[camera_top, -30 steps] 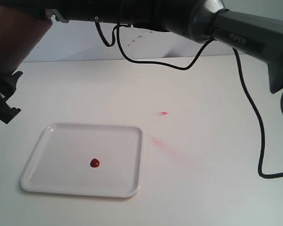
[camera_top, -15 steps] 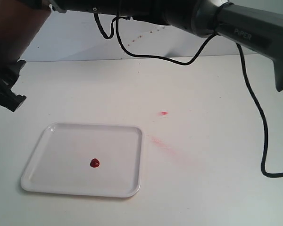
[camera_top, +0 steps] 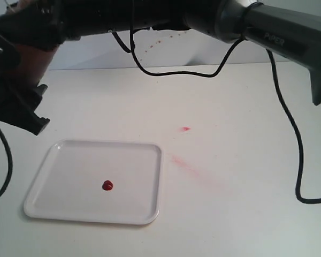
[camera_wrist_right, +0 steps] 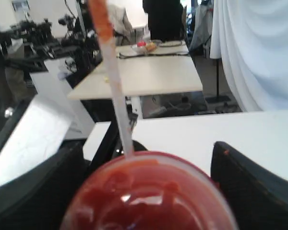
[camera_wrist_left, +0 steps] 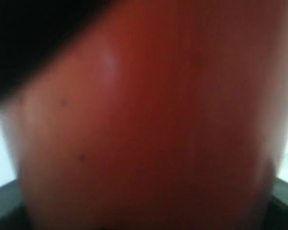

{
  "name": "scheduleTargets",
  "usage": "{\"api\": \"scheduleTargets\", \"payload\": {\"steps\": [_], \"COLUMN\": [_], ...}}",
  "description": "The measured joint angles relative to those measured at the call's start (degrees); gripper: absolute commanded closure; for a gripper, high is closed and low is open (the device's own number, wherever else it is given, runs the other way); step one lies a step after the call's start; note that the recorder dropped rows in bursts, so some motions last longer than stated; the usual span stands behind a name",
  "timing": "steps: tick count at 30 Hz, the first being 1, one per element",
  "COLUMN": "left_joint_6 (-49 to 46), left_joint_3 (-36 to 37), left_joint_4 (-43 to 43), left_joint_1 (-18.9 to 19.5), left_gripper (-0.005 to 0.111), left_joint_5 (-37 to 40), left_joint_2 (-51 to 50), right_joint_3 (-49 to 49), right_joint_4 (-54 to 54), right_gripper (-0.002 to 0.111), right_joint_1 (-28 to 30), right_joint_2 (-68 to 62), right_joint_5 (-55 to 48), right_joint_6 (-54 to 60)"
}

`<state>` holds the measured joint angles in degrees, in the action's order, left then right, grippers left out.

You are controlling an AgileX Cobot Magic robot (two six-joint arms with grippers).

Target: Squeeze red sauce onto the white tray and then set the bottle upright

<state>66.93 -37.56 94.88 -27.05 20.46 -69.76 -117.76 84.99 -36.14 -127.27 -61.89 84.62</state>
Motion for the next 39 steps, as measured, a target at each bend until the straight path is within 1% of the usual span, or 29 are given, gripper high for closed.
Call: {"api": "scheduleTargets", "payload": {"steps": [6,12,16,21,26,29,30,32,33,34,35,39], "left_joint_6": [1.1,1.6,2.1,1.8,0.4,0.0,0.0,0.0,0.0,0.0,-0.1,-0.3], "left_joint_3": [-0.1,-0.6,-1.8,-4.5,-8.0,-10.1,-10.8,-12.3,-12.6,-13.1,-13.4,-13.6], "left_joint_4": [0.0,0.0,0.0,0.9,1.8,2.0,2.1,2.2,2.2,2.2,2.2,2.2], "left_joint_1": [0.0,-0.3,-0.4,-0.4,-0.3,-0.3,-0.3,-0.3,-0.3,-0.3,-0.3,-0.3], "left_gripper": [0.107,0.106,0.104,0.097,0.086,0.083,0.083,0.089,0.094,0.103,0.107,0.107], "left_joint_5": [-1.8,-1.3,-1.6,-0.9,0.0,0.0,-0.2,-0.3,-0.4,-0.4,-0.6,-0.6], "left_joint_2": [-4.9,-9.4,-11.9,-15.9,-19.6,-21.8,-22.4,-23.7,-24.1,-24.4,-24.6,-24.8], "right_joint_3": [0.0,0.0,0.0,0.0,-0.4,-0.5,-0.5,-0.5,-0.5,-0.5,-0.5,-0.6], "right_joint_4": [-11.5,-22.1,-27.1,-30.1,-34.7,-37.4,-37.8,-38.1,-38.2,-38.2,-38.2,-38.4], "right_gripper": [0.108,0.108,0.108,0.108,0.108,0.108,0.108,0.108,0.108,0.108,0.108,0.108], "right_joint_1": [0.1,0.1,0.1,0.9,1.4,1.8,2.1,2.6,2.7,3.0,3.1,3.1], "right_joint_2": [0.0,0.0,0.0,0.0,0.0,0.1,0.1,0.1,0.1,0.1,0.1,0.1], "right_joint_5": [1.1,2.7,3.9,5.7,7.9,9.0,9.3,9.6,9.8,9.9,9.9,10.1], "right_joint_6": [-2.0,-3.4,-5.7,-6.4,-6.5,-6.5,-6.5,-6.5,-6.5,-6.5,-6.5,-6.2]}}
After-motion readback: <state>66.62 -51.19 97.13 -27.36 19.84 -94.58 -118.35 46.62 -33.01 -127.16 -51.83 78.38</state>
